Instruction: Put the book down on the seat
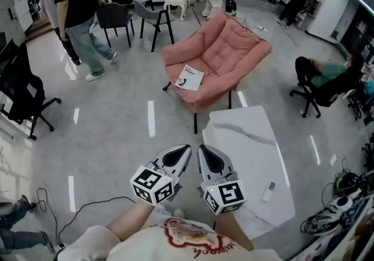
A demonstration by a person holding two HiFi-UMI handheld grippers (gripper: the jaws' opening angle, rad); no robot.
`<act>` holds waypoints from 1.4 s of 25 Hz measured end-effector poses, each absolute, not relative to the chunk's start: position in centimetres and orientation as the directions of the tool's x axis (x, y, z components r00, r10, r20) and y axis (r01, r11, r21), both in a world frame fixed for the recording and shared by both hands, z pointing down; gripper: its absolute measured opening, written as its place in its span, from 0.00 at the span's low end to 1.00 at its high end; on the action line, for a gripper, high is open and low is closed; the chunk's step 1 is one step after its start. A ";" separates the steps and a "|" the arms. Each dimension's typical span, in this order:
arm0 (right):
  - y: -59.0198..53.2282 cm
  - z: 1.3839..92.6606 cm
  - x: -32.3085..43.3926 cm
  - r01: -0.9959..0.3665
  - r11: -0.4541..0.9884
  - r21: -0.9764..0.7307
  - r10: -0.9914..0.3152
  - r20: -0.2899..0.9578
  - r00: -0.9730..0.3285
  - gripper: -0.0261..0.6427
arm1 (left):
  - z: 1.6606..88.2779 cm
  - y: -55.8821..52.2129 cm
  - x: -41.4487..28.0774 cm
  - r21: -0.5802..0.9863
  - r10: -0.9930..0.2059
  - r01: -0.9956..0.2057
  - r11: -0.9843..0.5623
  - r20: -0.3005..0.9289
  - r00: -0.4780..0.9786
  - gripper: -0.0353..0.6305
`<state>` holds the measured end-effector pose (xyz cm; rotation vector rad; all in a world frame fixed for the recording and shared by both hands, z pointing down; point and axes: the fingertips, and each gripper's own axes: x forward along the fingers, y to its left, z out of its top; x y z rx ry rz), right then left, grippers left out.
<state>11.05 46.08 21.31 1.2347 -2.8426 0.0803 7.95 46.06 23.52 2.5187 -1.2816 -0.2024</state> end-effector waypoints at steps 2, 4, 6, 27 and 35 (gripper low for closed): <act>46.7 21.1 10.6 -0.729 0.684 -0.028 -0.727 0.055 -0.685 0.04 | 23.1 46.7 7.7 0.325 -0.804 -0.763 -0.558 0.014 0.594 0.06; 47.3 20.8 10.4 -0.732 0.681 -0.033 -0.730 0.056 -0.681 0.04 | 22.8 47.3 7.5 0.323 -0.799 -0.760 -0.565 0.017 0.601 0.06; 47.6 20.4 10.0 -0.734 0.677 -0.053 -0.733 0.044 -0.679 0.04 | 22.2 47.7 7.0 0.310 -0.796 -0.759 -0.572 0.013 0.605 0.06; 50.1 20.6 7.7 -0.754 0.655 -0.051 -0.752 0.060 -0.657 0.04 | 22.8 49.7 4.6 0.346 -0.794 -0.746 -0.570 0.002 0.608 0.06; 50.9 20.5 8.1 -0.759 0.650 -0.035 -0.757 0.061 -0.651 0.04 | 22.9 50.4 5.1 0.338 -0.793 -0.748 -0.571 0.007 0.609 0.06</act>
